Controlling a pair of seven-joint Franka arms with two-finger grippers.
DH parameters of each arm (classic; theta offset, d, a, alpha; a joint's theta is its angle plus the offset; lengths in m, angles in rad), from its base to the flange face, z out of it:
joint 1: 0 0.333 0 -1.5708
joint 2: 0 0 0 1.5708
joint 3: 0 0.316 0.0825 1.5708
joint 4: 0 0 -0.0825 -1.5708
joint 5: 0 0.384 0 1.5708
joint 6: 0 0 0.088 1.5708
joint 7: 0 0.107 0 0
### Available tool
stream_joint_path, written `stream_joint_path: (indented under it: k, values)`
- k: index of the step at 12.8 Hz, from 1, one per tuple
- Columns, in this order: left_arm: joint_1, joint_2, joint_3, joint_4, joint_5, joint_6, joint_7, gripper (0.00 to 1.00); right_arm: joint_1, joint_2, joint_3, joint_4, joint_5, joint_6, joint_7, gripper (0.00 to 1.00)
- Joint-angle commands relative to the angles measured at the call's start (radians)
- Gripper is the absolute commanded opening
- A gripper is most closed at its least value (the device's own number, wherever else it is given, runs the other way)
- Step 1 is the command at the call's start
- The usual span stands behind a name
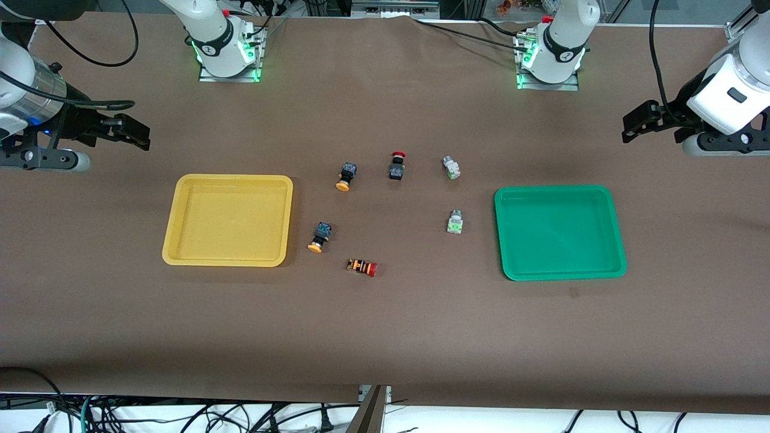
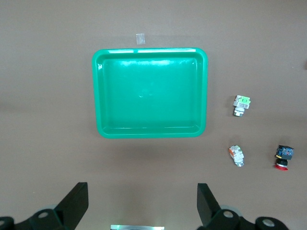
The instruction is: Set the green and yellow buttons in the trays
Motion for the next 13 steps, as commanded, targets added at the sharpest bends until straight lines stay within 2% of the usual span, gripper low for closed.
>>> stream_joint_path:
  k: [1, 5, 8, 10, 13]
  values:
    - [0.001, -0.009, 0.002, 0.017, -0.009, -0.023, 0.006, 1.0, -0.009, -0.006, 0.002, 0.008, 0.016, -0.016, -0.011, 1.0]
    - [-0.005, 0.008, 0.0, 0.012, -0.018, -0.041, 0.013, 1.0, -0.004, 0.013, 0.005, 0.008, 0.017, -0.004, -0.007, 1.0]
    - [-0.056, 0.114, -0.066, 0.021, -0.038, -0.031, -0.027, 1.0, 0.025, 0.101, 0.013, 0.005, 0.004, 0.024, 0.001, 1.0]
    - [-0.067, 0.184, -0.098, 0.027, -0.077, 0.04, -0.084, 1.0, 0.034, 0.161, 0.015, 0.004, -0.001, 0.039, 0.012, 1.0]
    - [-0.171, 0.322, -0.115, 0.028, -0.076, 0.167, -0.081, 1.0, 0.132, 0.273, 0.015, 0.001, 0.022, 0.139, 0.249, 1.0]
